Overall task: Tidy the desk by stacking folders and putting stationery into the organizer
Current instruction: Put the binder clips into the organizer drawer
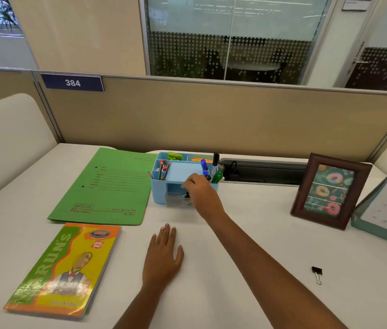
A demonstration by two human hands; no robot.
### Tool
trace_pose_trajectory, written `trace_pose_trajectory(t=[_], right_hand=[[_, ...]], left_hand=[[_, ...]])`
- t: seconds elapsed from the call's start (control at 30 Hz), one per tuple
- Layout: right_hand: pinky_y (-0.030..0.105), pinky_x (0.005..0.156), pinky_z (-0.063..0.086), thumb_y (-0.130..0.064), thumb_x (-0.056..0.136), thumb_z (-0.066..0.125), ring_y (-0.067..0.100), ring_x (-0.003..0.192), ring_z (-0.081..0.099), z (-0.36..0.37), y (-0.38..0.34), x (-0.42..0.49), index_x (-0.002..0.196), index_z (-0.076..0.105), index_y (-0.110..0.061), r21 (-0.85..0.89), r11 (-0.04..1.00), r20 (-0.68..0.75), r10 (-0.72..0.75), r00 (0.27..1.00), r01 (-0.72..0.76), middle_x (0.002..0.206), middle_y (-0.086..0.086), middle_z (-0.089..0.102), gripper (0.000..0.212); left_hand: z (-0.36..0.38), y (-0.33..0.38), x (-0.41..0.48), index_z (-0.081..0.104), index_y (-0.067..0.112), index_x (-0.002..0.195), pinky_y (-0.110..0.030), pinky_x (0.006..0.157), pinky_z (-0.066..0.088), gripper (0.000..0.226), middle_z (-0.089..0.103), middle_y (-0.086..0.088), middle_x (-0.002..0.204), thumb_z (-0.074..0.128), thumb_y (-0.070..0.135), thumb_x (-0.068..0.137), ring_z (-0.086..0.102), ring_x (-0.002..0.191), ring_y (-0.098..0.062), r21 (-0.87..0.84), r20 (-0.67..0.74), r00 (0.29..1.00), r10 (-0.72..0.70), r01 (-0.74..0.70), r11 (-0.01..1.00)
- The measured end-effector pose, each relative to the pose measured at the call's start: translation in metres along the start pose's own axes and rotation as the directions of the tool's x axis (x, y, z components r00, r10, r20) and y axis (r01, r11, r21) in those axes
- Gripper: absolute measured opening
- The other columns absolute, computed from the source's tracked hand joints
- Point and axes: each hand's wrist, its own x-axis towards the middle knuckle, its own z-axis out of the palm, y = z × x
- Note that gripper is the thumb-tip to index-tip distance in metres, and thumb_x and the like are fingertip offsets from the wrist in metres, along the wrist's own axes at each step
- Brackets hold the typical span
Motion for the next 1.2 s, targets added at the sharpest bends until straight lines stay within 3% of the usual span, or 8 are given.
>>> trace_pose_trajectory(t=[0.13,0.3,0.47,0.6,0.7,0.93,1.13,1.2], right_hand=[[0.035,0.091,0.047,0.0,0.083,0.06,0.03,0.114,0.05,0.003,0.007,0.004,0.113,0.059,0.0,0.008,0.999,0.009,0.047,0.999,-0.047,0.12,0.018,0.055,0.031],[0.027,0.065,0.056,0.006,0.061,0.078,0.029,0.081,0.066,0.012,0.024,-0.033,0.085,0.069,-0.005,0.044,0.998,-0.225,0.062,0.972,-0.053,0.088,0.016,0.068,0.028],[0.022,0.072,0.047,0.001,0.073,0.06,0.023,0.083,0.063,0.019,0.053,-0.096,0.082,0.07,-0.006,0.067,0.969,-0.35,0.247,0.904,-0.239,0.086,0.012,0.068,0.016],[0.038,0.08,0.051,-0.013,0.08,0.04,0.028,0.077,0.066,0.011,0.082,-0.153,0.079,0.07,-0.011,-0.092,0.907,-0.415,0.341,0.844,-0.411,0.084,0.009,0.068,0.03],[0.057,0.086,0.043,-0.019,0.078,0.034,0.03,0.082,0.067,0.001,0.093,-0.19,0.08,0.07,-0.013,-0.211,0.766,-0.426,0.487,0.762,-0.607,0.088,0.009,0.069,0.037],[0.065,0.077,0.039,-0.008,0.079,0.048,0.04,0.086,0.061,0.005,0.103,-0.237,0.088,0.07,-0.004,-0.208,0.533,-0.453,0.691,0.563,-0.82,0.094,0.021,0.066,0.024],[0.044,0.054,0.053,0.014,0.076,0.052,0.043,0.068,0.06,0.006,0.105,-0.231,0.086,0.068,0.008,-0.07,0.636,-0.441,0.672,0.595,-0.769,0.082,0.026,0.066,0.02],[0.04,0.048,0.053,0.025,0.064,0.062,0.041,0.064,0.06,0.008,0.106,-0.227,0.083,0.068,0.008,-0.09,0.676,-0.395,0.65,0.65,-0.731,0.077,0.023,0.065,0.026]], left_hand=[[0.001,-0.001,0.0,0.066,0.004,0.111,-0.031,0.096,0.026,0.053,0.063,-0.017,0.118,0.037,0.033,0.076,0.063,0.104,-0.03,-0.013,-0.017,1.0,0.008,-0.008,1.0],[0.002,-0.001,0.001,0.066,0.004,0.11,-0.031,0.097,0.025,0.053,0.063,-0.016,0.118,0.037,0.033,0.076,0.063,0.103,-0.03,-0.016,-0.025,1.0,0.018,-0.019,1.0],[0.001,-0.002,0.001,0.065,0.003,0.111,-0.021,0.108,0.004,0.054,0.063,-0.017,0.118,0.037,0.033,0.076,0.063,0.104,-0.031,-0.015,-0.019,1.0,0.016,-0.016,1.0],[0.002,-0.002,0.0,0.064,0.003,0.112,-0.02,0.107,0.003,0.054,0.062,-0.017,0.119,0.036,0.033,0.077,0.062,0.105,-0.031,-0.026,0.009,1.0,0.008,-0.008,1.0],[0.003,-0.002,0.001,0.064,0.003,0.113,-0.019,0.108,0.0,0.054,0.062,-0.018,0.12,0.036,0.032,0.077,0.062,0.106,-0.032,-0.024,-0.002,1.0,0.01,-0.01,1.0],[0.007,-0.003,0.002,0.065,0.001,0.111,-0.032,0.097,0.024,0.055,0.062,-0.019,0.118,0.036,0.033,0.077,0.063,0.103,-0.033,0.003,-0.035,0.999,0.02,-0.02,1.0],[0.007,-0.003,0.002,0.065,0.001,0.111,-0.035,0.096,0.023,0.055,0.062,-0.019,0.118,0.035,0.033,0.077,0.063,0.103,-0.033,0.014,-0.05,0.999,0.019,-0.019,1.0],[0.007,-0.003,0.002,0.064,0.001,0.112,-0.034,0.097,0.023,0.055,0.062,-0.019,0.118,0.035,0.033,0.077,0.063,0.104,-0.033,0.012,-0.057,0.998,0.019,-0.018,1.0]])
